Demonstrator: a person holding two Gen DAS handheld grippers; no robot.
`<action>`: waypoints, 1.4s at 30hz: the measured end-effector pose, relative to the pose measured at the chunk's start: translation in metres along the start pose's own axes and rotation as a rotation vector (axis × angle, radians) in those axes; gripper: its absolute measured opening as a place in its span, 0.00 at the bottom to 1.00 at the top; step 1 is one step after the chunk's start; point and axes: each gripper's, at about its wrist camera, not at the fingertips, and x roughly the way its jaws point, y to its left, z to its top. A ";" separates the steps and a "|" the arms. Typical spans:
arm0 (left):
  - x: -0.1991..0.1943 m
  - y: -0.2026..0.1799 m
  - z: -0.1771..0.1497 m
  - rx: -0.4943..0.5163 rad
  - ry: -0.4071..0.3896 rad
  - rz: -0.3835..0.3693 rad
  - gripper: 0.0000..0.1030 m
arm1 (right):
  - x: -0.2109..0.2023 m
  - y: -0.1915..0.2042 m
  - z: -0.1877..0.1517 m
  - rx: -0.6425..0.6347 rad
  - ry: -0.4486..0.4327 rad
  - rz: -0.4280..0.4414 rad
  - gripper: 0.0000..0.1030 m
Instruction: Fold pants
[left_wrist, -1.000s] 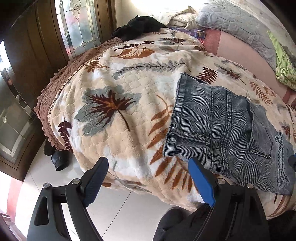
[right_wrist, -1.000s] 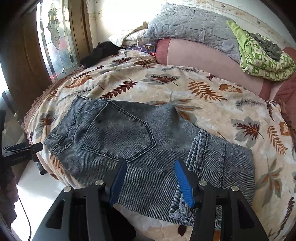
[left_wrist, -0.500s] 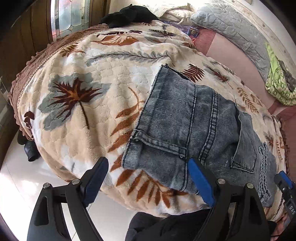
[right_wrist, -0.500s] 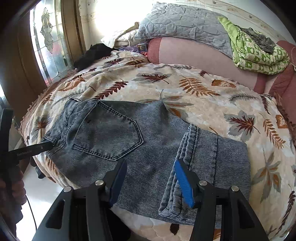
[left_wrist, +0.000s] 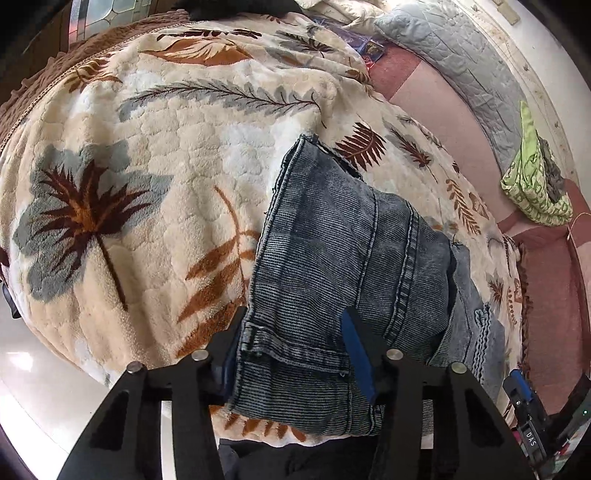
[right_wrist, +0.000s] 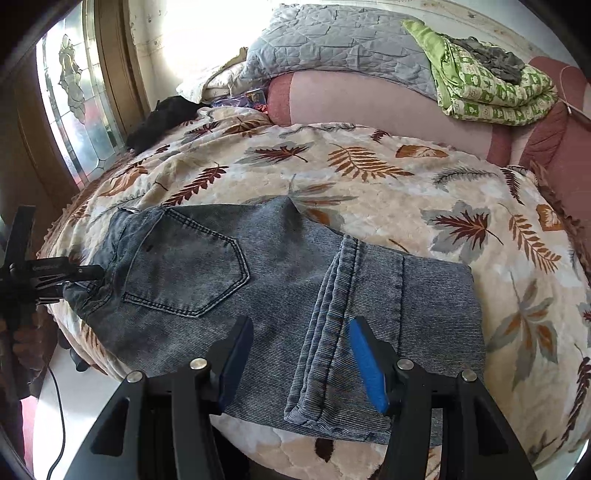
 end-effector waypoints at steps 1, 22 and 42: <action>-0.003 -0.003 0.002 0.010 -0.004 -0.002 0.44 | -0.001 -0.001 0.000 0.005 -0.001 0.001 0.56; 0.013 -0.025 -0.001 0.099 0.014 0.134 0.49 | -0.007 -0.010 -0.009 0.030 -0.005 -0.001 0.57; -0.049 -0.122 -0.015 0.355 -0.153 0.181 0.22 | 0.005 -0.127 -0.031 0.277 -0.110 -0.015 0.57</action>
